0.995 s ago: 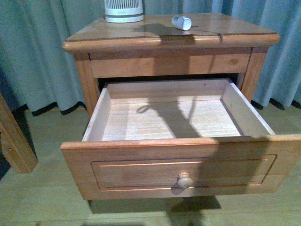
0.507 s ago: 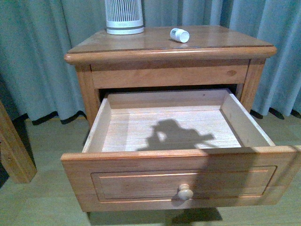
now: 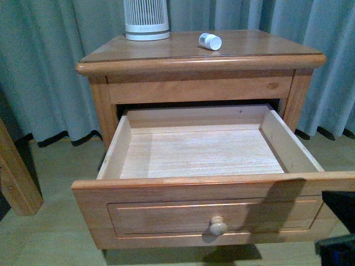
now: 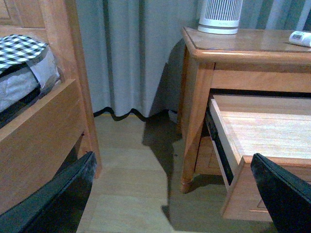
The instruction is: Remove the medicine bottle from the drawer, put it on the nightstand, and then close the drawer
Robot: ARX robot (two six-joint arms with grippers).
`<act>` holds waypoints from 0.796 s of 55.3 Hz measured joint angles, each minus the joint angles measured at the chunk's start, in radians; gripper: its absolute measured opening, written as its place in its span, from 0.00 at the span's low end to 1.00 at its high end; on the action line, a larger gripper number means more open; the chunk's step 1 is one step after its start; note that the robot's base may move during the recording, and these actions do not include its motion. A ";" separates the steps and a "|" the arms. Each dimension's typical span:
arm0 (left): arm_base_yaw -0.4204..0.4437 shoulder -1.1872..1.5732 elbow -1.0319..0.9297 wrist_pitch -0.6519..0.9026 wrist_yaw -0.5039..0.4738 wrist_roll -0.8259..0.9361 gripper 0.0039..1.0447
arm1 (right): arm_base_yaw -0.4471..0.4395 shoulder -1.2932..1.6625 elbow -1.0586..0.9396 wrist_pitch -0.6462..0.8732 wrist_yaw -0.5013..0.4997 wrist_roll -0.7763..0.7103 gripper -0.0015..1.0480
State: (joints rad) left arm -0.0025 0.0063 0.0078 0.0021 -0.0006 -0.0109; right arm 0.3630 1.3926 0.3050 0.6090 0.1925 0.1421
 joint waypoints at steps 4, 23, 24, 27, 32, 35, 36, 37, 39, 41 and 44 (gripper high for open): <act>0.000 0.000 0.000 0.000 0.000 0.000 0.94 | -0.018 0.132 0.007 0.144 -0.002 -0.042 0.03; 0.000 0.000 0.000 0.000 0.000 0.000 0.94 | -0.098 0.574 0.291 0.332 -0.066 -0.233 0.03; 0.000 0.000 0.000 0.000 0.000 0.000 0.94 | -0.105 0.592 0.317 0.332 -0.068 -0.246 0.03; 0.000 0.000 0.000 0.000 0.000 0.000 0.94 | -0.117 0.635 0.385 0.322 -0.076 -0.279 0.03; 0.000 0.000 0.000 0.000 0.000 0.000 0.94 | -0.135 0.697 0.491 0.290 -0.089 -0.332 0.03; 0.000 0.000 0.000 0.000 0.000 0.000 0.94 | -0.146 0.729 0.557 0.260 -0.098 -0.363 0.03; 0.000 0.000 0.000 0.000 0.000 0.000 0.94 | -0.150 0.743 0.583 0.249 -0.101 -0.373 0.03; 0.000 0.000 0.000 0.000 0.000 0.000 0.94 | -0.152 0.748 0.595 0.244 -0.104 -0.380 0.03; 0.000 0.000 0.000 0.000 0.000 0.000 0.94 | -0.159 0.774 0.647 0.218 -0.108 -0.402 0.03; 0.000 0.000 0.000 0.000 0.000 0.000 0.94 | -0.164 0.792 0.685 0.198 -0.107 -0.417 0.03; 0.000 0.000 0.000 0.000 0.000 0.000 0.94 | -0.172 0.819 0.742 0.174 -0.108 -0.437 0.03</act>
State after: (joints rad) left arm -0.0025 0.0063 0.0078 0.0021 -0.0006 -0.0109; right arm 0.1905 2.2112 1.0473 0.7834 0.0849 -0.2947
